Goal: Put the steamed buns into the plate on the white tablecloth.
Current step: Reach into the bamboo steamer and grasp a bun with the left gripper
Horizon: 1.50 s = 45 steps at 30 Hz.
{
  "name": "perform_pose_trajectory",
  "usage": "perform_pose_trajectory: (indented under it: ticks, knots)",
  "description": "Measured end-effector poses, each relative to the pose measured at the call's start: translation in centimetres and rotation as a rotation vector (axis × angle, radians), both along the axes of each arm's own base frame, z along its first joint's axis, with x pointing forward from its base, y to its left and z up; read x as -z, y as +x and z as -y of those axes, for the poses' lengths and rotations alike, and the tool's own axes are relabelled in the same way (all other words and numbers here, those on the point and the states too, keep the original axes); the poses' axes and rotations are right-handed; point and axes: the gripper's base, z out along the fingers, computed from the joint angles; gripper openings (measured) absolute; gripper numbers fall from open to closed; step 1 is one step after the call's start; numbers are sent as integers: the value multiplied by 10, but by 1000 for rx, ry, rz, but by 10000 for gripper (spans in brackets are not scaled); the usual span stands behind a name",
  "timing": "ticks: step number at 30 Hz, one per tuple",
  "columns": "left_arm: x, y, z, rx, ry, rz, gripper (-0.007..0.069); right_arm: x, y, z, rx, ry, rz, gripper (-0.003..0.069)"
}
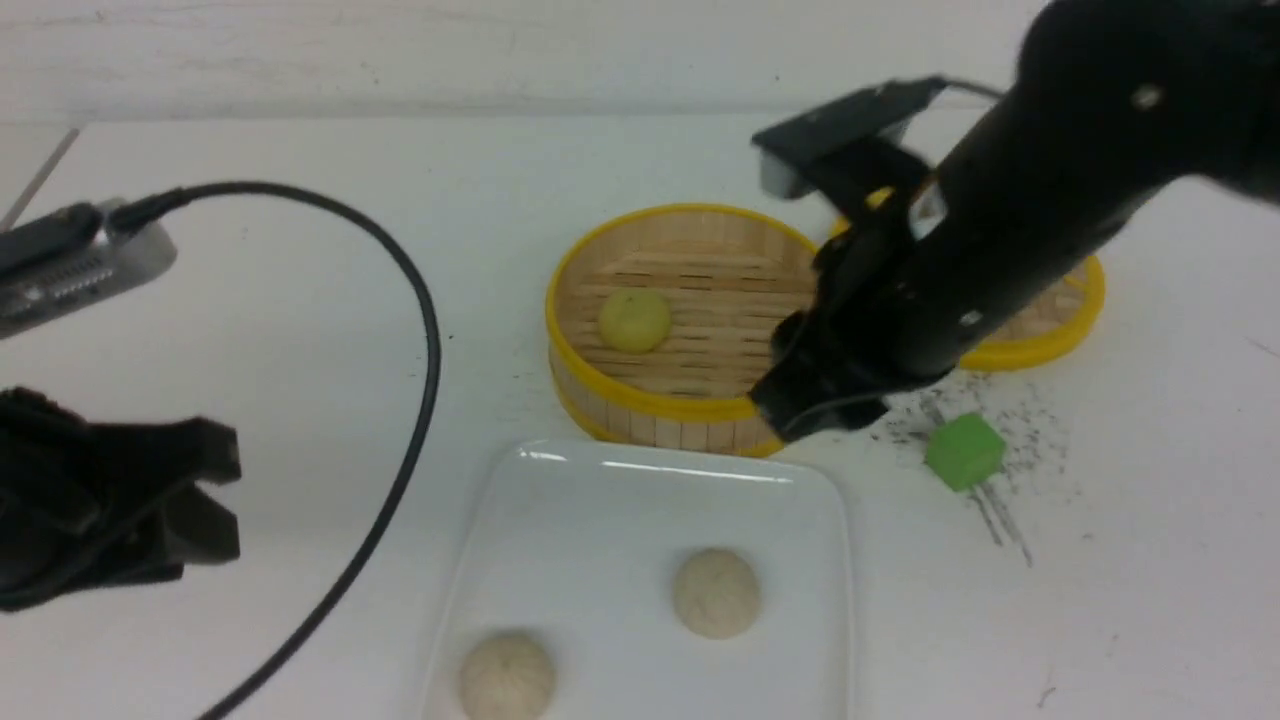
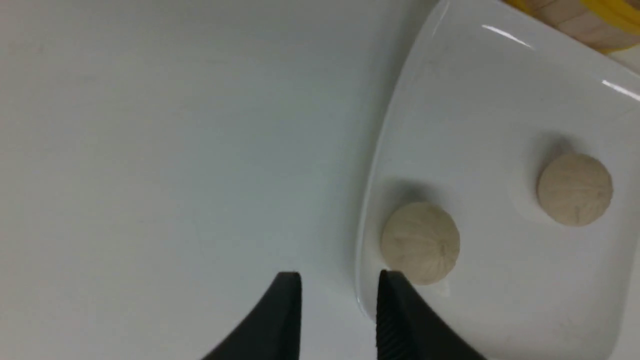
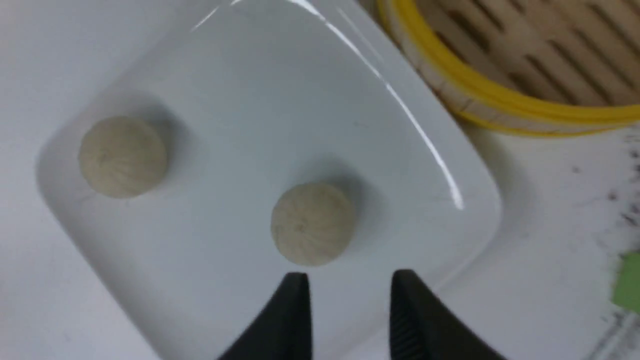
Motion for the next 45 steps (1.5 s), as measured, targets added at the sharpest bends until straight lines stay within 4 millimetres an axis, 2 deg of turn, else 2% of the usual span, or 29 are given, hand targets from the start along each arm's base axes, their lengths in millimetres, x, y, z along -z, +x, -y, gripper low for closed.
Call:
perform_pose_trajectory:
  ticks: [2,3,4,5,6,8,12,13,15,18,19,20,22,24,25,27,28,29,33,36,38,39,40,44,45]
  knots:
    - [1,15,3,8,-20,-19,261,-22,-17,23,11,-30,-5,60]
    - [1,17,4,9,-22,-23,264,-25,-18,24,15,-26,1,50]
    - [5,29,7,22,-47,-33,280,-39,-34,42,34,-41,-4,-6]
    - [7,34,9,24,-64,-38,287,-47,-43,50,41,-32,16,-12]
    - [7,35,9,31,-65,-37,292,-46,-43,51,42,-36,13,-13]
    - [14,52,17,62,-127,-55,336,-58,-70,72,52,-23,57,-15]
    - [18,78,33,133,-164,-63,404,-54,-106,97,58,-33,88,-15]
    - [19,81,35,138,-164,-64,412,-54,-108,99,59,-34,90,-15]
    - [21,100,62,221,-154,-71,449,-44,-127,113,72,-43,105,-15]
    - [20,122,98,316,-114,-57,474,-32,-141,124,95,-36,129,-15]
    - [19,132,109,335,-97,-45,477,-29,-144,126,105,-31,131,-15]
    - [19,134,110,343,-86,-40,478,-27,-146,127,107,-30,130,-15]
    - [16,160,136,369,-21,-1,481,-18,-152,131,133,-21,116,-15]
    - [17,172,147,375,8,15,481,-15,-154,133,146,-18,106,-15]
    - [18,188,160,384,70,47,481,-9,-156,134,161,-19,88,-13]
    - [28,202,173,391,126,47,481,-2,-158,135,175,-24,67,-11]
    - [26,204,174,393,138,58,481,-1,-158,135,177,-26,63,-11]
    - [37,216,186,403,187,56,481,4,-158,135,180,-34,50,-11]
    - [54,235,202,417,248,69,481,8,-157,134,185,-34,46,-8]
    - [66,245,206,418,267,68,479,11,-156,134,187,-30,50,-6]
    - [79,250,209,421,279,53,456,11,-156,134,187,-26,54,-6]
    - [79,250,209,421,279,53,456,11,-155,134,188,-25,56,-6]
    - [88,252,210,424,286,34,421,10,-155,133,189,-19,62,-6]
    - [98,253,210,428,298,-1,216,9,-154,132,202,-3,72,-1]
    - [97,252,209,428,300,-6,134,9,-154,132,204,0,73,-1]
